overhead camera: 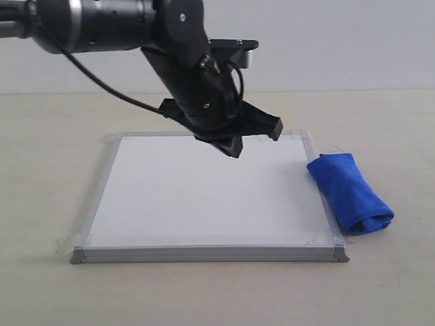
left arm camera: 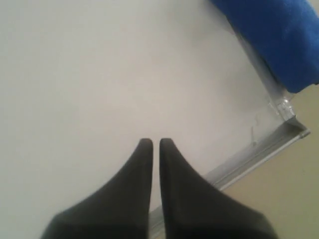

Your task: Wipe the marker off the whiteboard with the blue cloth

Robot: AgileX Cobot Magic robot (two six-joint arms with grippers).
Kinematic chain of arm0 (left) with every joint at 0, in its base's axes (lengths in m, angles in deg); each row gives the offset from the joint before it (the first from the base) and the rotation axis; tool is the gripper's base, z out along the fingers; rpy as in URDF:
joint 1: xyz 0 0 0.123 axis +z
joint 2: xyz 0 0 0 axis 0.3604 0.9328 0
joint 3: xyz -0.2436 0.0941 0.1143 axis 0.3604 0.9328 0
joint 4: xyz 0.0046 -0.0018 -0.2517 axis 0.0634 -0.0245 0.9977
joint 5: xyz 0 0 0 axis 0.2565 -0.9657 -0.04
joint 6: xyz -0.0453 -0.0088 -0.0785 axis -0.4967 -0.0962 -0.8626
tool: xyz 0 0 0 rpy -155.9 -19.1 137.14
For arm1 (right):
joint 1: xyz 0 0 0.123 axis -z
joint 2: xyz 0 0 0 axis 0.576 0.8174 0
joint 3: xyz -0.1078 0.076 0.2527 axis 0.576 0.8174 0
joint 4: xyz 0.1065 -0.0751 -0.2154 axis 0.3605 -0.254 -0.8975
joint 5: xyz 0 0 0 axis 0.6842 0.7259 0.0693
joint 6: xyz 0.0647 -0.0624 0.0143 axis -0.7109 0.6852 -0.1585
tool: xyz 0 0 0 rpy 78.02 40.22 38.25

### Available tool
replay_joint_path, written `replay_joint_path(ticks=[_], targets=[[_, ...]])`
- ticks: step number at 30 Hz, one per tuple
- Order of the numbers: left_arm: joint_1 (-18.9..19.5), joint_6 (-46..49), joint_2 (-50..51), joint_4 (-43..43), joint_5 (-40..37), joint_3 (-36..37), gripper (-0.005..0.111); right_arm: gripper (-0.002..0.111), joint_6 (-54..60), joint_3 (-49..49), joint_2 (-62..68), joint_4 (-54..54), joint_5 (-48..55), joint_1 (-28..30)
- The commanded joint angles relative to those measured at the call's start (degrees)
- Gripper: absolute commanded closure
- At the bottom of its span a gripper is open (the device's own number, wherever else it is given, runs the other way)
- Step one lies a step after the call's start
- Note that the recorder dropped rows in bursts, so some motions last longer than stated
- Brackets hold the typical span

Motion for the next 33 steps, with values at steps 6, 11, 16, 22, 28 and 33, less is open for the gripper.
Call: replay_joint_path(ticks=[6, 11, 16, 22, 28, 33], targets=[[0.41, -5.02, -29.95, 2.77, 33.45, 42.91, 0.102, 0.109, 0.19, -0.06, -0.33, -0.32, -0.67, 0.21], [0.41, -7.29, -47.41, 9.11, 49.4, 65.02, 0.102, 0.109, 0.19, -0.06, -0.33, -0.32, -0.77, 0.21], [0.41, -7.66, -54.37, 9.0, 47.37, 70.02, 0.102, 0.109, 0.19, -0.06, -0.33, -0.32, -0.77, 0.21], [0.41, -5.46, -54.98, 7.34, 47.63, 70.02, 0.102, 0.109, 0.19, -0.06, -0.33, -0.32, -0.77, 0.21], [0.41, -3.01, -56.66, 7.48, 52.26, 70.02, 0.102, 0.109, 0.19, -0.06, -0.33, -0.32, -0.77, 0.21], [3.27, -0.62, -59.84, 7.48, 55.17, 70.02, 0.102, 0.109, 0.19, -0.06, -0.33, -0.32, -0.77, 0.21]])
